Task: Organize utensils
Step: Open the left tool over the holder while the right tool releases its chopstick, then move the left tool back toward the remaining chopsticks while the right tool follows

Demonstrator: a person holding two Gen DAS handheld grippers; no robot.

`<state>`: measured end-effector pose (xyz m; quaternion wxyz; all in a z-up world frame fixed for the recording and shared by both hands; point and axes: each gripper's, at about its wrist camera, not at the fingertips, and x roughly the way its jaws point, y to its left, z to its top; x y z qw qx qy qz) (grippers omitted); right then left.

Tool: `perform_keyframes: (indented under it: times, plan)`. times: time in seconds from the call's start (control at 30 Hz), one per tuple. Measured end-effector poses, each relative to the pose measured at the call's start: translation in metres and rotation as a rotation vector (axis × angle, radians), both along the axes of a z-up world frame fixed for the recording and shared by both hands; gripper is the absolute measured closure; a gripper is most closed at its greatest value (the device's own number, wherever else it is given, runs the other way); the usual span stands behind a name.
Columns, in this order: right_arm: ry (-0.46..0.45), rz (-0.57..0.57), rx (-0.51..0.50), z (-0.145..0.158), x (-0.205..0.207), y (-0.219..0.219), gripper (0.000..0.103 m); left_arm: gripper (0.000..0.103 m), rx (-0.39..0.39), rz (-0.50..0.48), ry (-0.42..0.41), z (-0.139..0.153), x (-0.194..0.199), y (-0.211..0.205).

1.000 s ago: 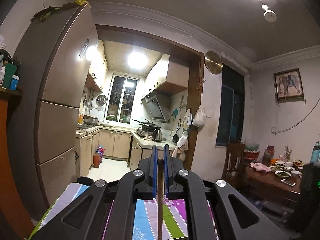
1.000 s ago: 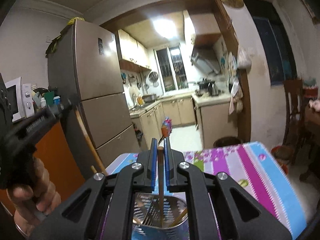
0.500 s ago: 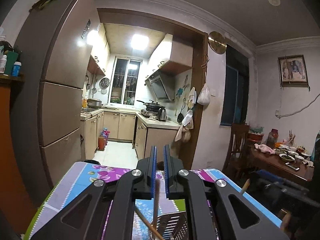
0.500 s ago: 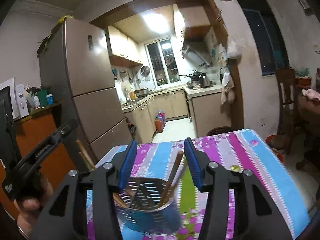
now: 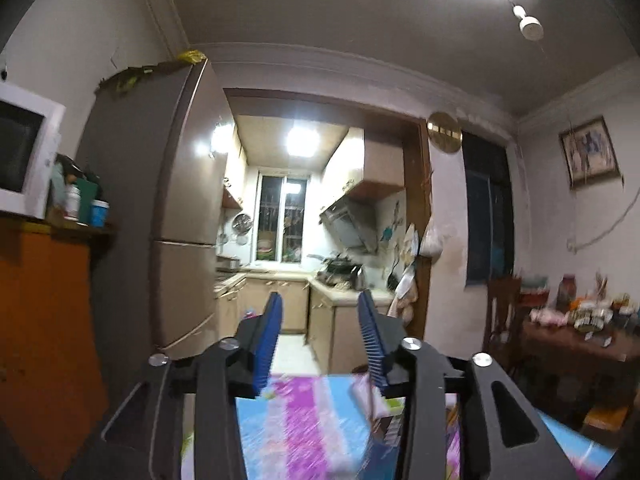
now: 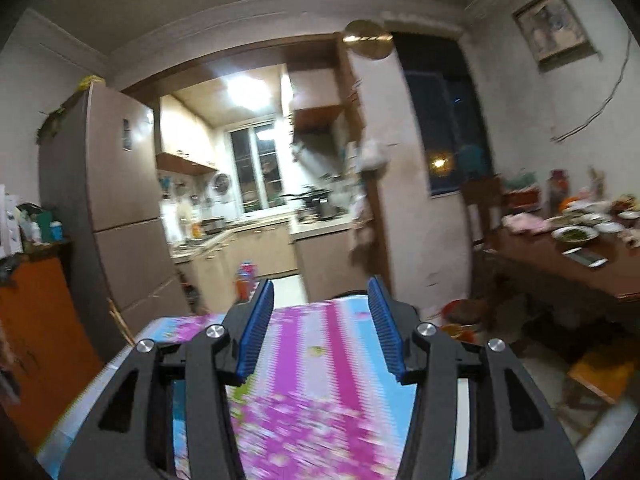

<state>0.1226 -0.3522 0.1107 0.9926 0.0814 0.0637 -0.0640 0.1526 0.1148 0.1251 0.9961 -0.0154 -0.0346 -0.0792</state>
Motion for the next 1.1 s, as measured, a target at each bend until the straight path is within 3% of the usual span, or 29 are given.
perform_keyframes:
  times: [0.17,0.3,0.4,0.7,0.87,1.0,1.1]
  plan:
    - [0.067,-0.083,-0.076,-0.032,-0.061,-0.017,0.056,0.058,0.148,0.031,0.098,-0.04,-0.052,0.005]
    - [0.151,-0.111,-0.16,-0.065,-0.089,-0.008,0.055,0.052,0.309,0.056,0.188,-0.09,-0.09,-0.001]
    - [0.223,-0.098,-0.162,-0.095,-0.108,0.004,0.051,0.051,0.369,0.038,0.265,-0.127,-0.11,-0.005]
    - [0.393,0.001,-0.106,-0.173,-0.135,0.049,0.049,0.051,0.372,-0.1,0.475,-0.208,-0.154,-0.031]
    - [0.435,0.052,-0.048,-0.202,-0.141,0.072,0.049,0.055,0.421,-0.179,0.501,-0.232,-0.174,-0.066]
    - [0.444,0.071,-0.091,-0.215,-0.143,0.092,0.051,0.062,0.435,-0.234,0.519,-0.244,-0.181,-0.089]
    - [0.448,0.081,-0.171,-0.223,-0.146,0.109,0.051,0.073,0.446,-0.257,0.536,-0.25,-0.181,-0.104]
